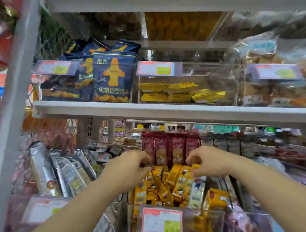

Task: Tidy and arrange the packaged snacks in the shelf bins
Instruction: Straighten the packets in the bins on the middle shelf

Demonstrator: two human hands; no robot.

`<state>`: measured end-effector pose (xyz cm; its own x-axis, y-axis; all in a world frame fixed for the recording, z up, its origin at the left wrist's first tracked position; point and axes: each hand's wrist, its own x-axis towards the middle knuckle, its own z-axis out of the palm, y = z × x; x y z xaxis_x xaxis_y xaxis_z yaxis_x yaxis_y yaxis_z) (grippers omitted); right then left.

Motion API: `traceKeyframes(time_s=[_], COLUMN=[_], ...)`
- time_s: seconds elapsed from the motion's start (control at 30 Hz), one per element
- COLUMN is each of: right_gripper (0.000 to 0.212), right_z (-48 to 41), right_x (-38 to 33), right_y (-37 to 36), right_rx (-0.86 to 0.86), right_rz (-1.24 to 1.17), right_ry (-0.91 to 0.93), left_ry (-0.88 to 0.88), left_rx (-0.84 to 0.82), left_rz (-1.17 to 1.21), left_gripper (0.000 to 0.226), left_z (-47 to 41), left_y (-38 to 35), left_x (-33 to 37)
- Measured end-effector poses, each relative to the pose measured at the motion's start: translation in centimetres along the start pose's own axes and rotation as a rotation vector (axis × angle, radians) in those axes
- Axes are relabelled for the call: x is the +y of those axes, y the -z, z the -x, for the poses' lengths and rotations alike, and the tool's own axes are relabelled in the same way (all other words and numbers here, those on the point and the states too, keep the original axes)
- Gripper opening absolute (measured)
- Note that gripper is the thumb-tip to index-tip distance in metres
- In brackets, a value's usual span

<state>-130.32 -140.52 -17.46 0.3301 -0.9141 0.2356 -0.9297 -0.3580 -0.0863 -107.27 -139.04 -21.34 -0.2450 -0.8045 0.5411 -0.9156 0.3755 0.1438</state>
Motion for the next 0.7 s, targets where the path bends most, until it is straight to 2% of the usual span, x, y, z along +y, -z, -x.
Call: traceKeyframes(time_s=[0.13,0.27,0.37,0.47,0.6,0.7], right_gripper=[0.057,0.07,0.072,0.061,0.035,0.025], right_z=[0.4,0.1,0.1,0.4,0.5,-0.4], right_x=[-0.8,-1.4,-1.3,-1.6,-2.5,-4.3], right_y=[-0.4,-1.3,-1.3,-0.7,0.7,1.2], right_rx=[-0.114,-0.224,-0.214,-0.191,0.009,0.364], right_rz=[0.124,0.272,0.191,0.113,-0.01,-0.135], right_ry=[-0.007,-0.058,-0.056,0.002,0.086,0.096], left_ry=[-0.013,-0.031,-0.044,-0.076,-0.108,-0.084], left_rx=[-0.022,-0.044,-0.022,-0.005,0.057,0.19], left_rz=[-0.035,0.042,0.166,0.238,0.281,0.286], left_gripper=[0.033,0.033,0.031,0.029,0.024,0.018], left_z=[0.2,0.6,0.9,1.2,1.8,2.3], left_y=[-1.1,-1.6,-1.6,-1.6,-1.1,-0.2], left_x=[0.3,-0.3,-0.6,-0.9,-2.1,-3.9])
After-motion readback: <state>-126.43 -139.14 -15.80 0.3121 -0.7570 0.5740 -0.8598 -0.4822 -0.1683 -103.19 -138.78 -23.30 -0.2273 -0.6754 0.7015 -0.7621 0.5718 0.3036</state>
